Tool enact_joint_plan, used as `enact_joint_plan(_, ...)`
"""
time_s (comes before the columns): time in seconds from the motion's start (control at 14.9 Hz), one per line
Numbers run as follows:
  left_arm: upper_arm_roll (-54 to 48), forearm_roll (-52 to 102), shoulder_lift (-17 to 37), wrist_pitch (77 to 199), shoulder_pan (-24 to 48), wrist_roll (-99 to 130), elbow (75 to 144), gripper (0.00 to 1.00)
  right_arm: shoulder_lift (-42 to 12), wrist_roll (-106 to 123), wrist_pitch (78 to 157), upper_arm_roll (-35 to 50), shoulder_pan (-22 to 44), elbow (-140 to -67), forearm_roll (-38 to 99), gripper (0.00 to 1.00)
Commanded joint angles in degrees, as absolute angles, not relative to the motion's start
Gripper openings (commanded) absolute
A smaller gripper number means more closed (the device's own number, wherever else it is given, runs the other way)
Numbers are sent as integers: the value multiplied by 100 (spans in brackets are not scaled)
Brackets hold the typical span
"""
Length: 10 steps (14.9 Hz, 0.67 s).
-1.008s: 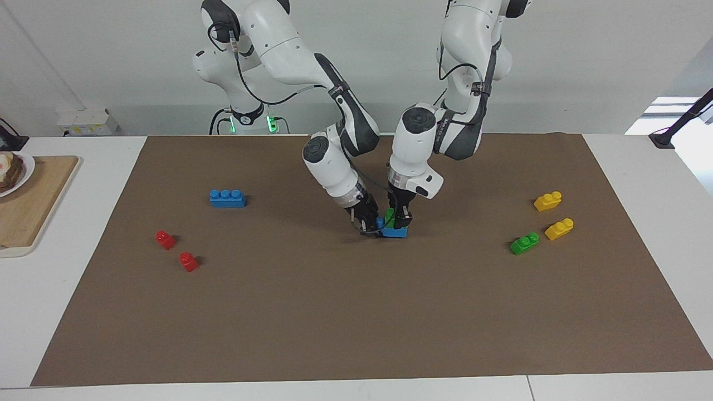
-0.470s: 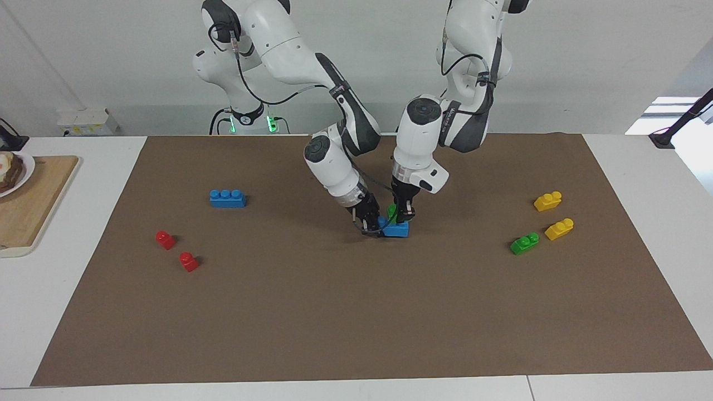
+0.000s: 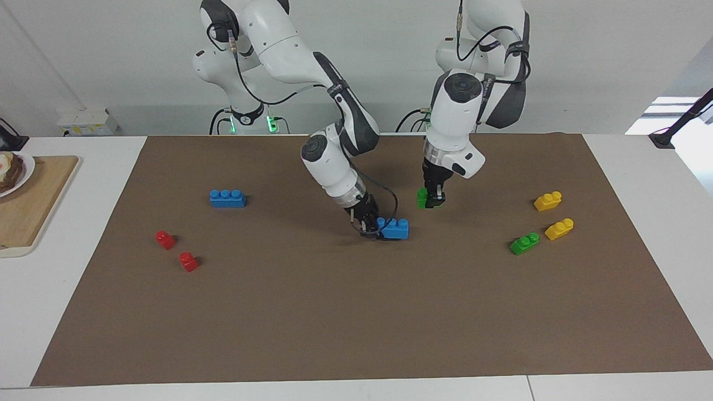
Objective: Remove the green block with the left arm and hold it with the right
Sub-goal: 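Pull green off with the left gripper while the right gripper holds blue, then set green down with the left gripper while the right gripper sets blue down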
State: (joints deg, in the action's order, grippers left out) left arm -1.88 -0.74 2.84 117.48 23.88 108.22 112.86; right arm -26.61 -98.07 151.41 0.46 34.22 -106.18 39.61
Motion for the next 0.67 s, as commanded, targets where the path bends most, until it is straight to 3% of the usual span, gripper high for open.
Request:
enact_joint_plan(0.0, -220, 148, -148, 11313, 1760, 9576, 11495, 4, -2155, -9117, 14346, 62, 2736, -10591, 4052, 0)
enact_joint_plan(0.34, -211, 343, -377, 11267, 731, 7151, 11768, 4, -1697, -7658, 12913, 44, 1330, -10600, 3790, 0)
enact_joint_plan(0.6, -193, 343, -413, 11268, 186, 5269, 11918, 4, -1512, -6963, 12350, 44, 354, -10968, 3489, 0)
